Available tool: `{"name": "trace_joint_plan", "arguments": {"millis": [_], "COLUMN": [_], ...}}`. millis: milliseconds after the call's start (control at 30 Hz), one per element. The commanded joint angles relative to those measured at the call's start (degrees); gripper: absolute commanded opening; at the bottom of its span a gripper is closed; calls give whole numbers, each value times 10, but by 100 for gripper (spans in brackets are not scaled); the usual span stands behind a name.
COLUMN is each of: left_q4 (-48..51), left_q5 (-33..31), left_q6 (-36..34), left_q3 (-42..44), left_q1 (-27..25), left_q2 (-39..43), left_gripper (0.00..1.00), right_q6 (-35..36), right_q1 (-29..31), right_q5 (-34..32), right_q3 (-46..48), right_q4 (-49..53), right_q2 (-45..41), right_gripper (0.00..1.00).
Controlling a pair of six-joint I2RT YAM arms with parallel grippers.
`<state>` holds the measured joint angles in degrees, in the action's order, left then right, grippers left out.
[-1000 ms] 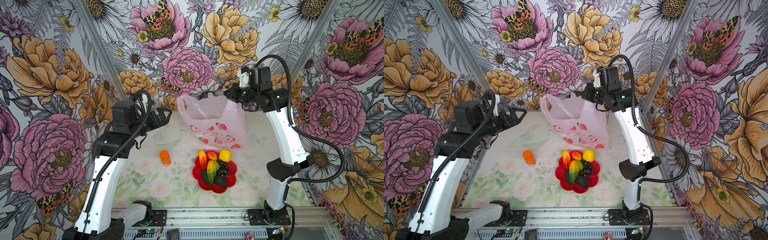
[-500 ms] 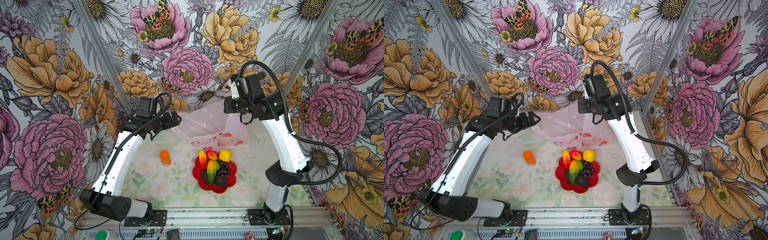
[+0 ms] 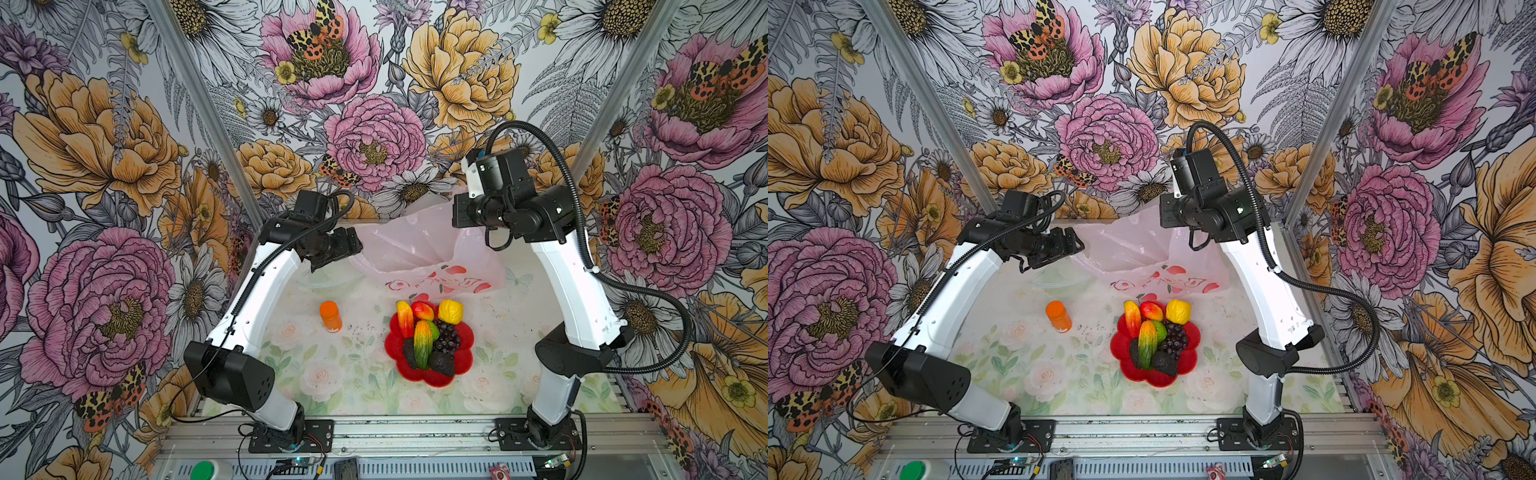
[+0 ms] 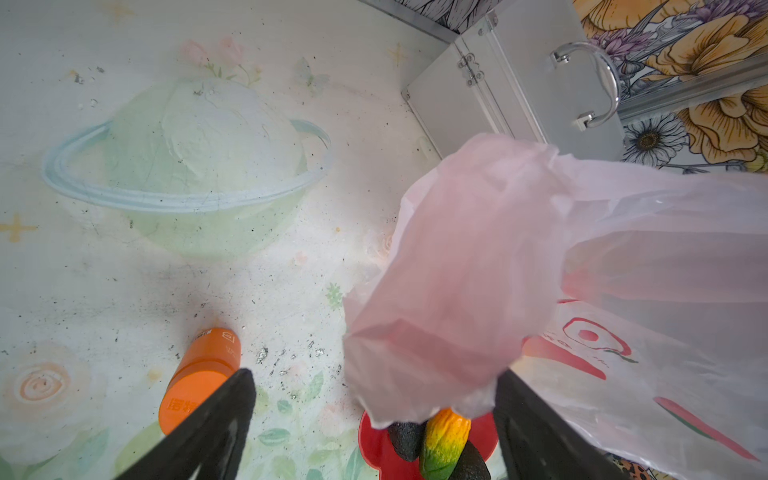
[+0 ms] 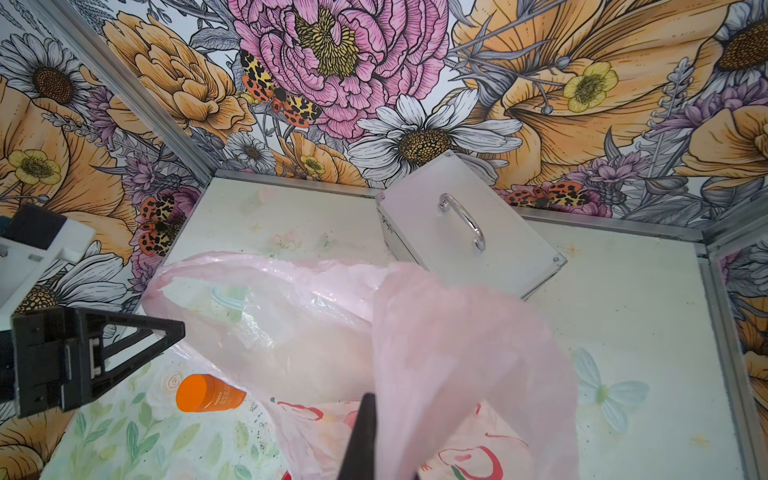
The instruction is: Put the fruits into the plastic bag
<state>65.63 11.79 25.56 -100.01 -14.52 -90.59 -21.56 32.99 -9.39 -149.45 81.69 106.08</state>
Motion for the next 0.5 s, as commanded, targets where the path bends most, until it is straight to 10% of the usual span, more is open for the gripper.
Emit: {"name": "trace_joint_plan", "arguments": {"millis": [0,233,367,467], "left_q4": [-3,-3,-2,-2], "left_q5": [16,29,33,10], "left_q6": [-7,-9,-8,-5], "left_q3": [-38,-80,-83,-83], "left_q1": [-8,-20,-17,-16], "left_q2": [-24,-73,-75,-60], "left_gripper": [85,64,12,0], "right_q6": [-5,-2,2,-1], "right_q1": [3,3,2,0], "right_q5": [-1,-5,-11,-13], "right_q3": [9,34,46,47], "right_q4": [5,5,6,7], "right_q2": [-25,-37,-40,-37], "right_gripper": [0,0,0,0]}}
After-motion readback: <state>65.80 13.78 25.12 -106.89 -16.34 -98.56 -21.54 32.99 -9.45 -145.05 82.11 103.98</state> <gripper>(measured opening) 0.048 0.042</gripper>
